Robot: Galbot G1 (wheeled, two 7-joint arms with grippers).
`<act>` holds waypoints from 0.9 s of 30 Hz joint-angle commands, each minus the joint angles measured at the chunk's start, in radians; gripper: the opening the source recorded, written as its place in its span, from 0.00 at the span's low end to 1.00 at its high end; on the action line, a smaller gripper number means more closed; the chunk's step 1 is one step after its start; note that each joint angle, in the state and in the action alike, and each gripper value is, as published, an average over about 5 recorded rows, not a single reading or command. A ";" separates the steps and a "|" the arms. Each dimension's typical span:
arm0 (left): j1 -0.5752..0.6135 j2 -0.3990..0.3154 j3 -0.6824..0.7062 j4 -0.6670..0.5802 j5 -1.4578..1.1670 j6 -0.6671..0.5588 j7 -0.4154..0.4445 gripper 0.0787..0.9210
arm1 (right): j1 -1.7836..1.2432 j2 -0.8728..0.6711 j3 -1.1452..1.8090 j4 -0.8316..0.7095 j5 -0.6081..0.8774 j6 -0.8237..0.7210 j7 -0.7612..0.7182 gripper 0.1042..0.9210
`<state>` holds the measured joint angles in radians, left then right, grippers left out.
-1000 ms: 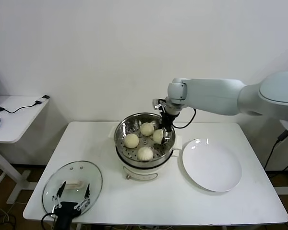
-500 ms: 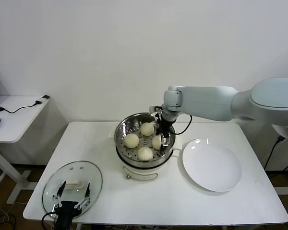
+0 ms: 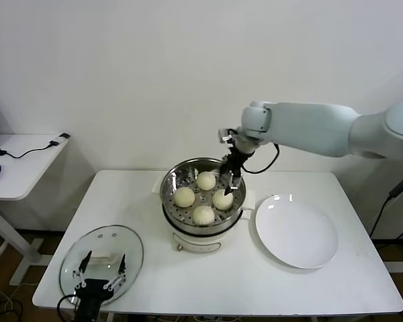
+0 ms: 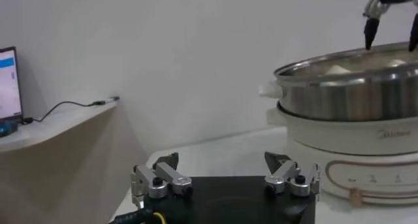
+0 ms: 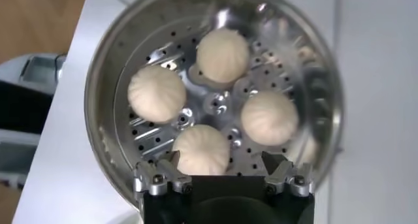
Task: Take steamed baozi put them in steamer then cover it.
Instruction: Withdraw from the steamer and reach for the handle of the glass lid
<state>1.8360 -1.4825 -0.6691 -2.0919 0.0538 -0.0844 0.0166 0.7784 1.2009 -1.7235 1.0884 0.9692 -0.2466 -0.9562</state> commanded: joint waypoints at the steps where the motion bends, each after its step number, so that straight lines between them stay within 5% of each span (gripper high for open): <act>1: -0.002 -0.005 0.003 -0.010 0.032 0.008 0.000 0.88 | 0.032 -0.243 0.065 0.091 0.102 0.220 0.219 0.88; 9: -0.021 -0.009 -0.008 -0.026 0.057 0.029 0.000 0.88 | -0.322 -0.543 0.448 0.265 0.112 0.410 0.623 0.88; 27: -0.057 -0.033 -0.045 -0.068 0.329 0.069 0.009 0.88 | -1.384 -0.658 1.587 0.475 0.023 0.344 0.789 0.88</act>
<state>1.7861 -1.5101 -0.7062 -2.1448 0.1995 -0.0347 0.0218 -0.0118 0.6231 -0.7810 1.4377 1.0274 0.1075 -0.2942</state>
